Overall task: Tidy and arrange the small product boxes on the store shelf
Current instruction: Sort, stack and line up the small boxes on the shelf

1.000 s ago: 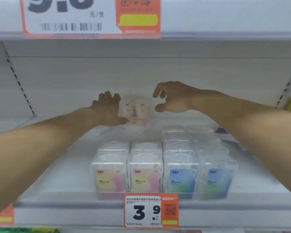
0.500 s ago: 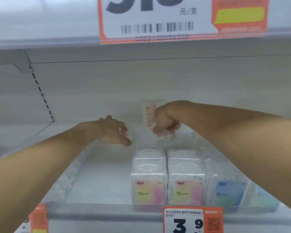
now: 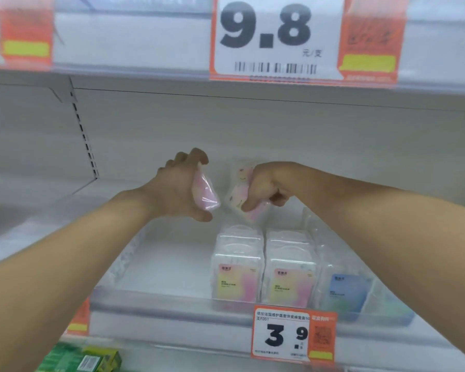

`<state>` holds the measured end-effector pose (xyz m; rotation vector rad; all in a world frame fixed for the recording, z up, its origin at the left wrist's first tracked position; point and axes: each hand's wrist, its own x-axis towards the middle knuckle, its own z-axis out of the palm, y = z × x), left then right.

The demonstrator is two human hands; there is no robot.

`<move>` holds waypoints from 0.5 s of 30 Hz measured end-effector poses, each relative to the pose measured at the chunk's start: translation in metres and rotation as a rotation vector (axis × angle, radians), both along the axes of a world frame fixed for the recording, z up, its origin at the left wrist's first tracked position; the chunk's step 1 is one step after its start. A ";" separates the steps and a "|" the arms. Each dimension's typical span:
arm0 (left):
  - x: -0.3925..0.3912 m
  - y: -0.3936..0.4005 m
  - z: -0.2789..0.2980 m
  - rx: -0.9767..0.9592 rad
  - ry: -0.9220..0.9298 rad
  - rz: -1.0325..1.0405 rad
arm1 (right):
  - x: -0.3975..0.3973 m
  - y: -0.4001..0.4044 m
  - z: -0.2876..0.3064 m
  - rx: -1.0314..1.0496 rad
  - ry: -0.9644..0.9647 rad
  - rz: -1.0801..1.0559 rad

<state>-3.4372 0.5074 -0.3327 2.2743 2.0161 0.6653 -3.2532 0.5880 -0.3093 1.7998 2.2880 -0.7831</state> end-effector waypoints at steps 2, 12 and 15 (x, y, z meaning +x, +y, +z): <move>0.000 -0.006 0.004 -0.016 -0.104 -0.011 | 0.005 -0.009 0.012 0.031 0.158 -0.059; -0.002 -0.023 0.004 -0.068 -0.705 -0.173 | 0.048 -0.042 0.053 0.023 0.510 -0.007; -0.001 -0.022 -0.002 -0.155 -0.750 -0.203 | 0.054 -0.040 0.051 0.079 0.538 -0.047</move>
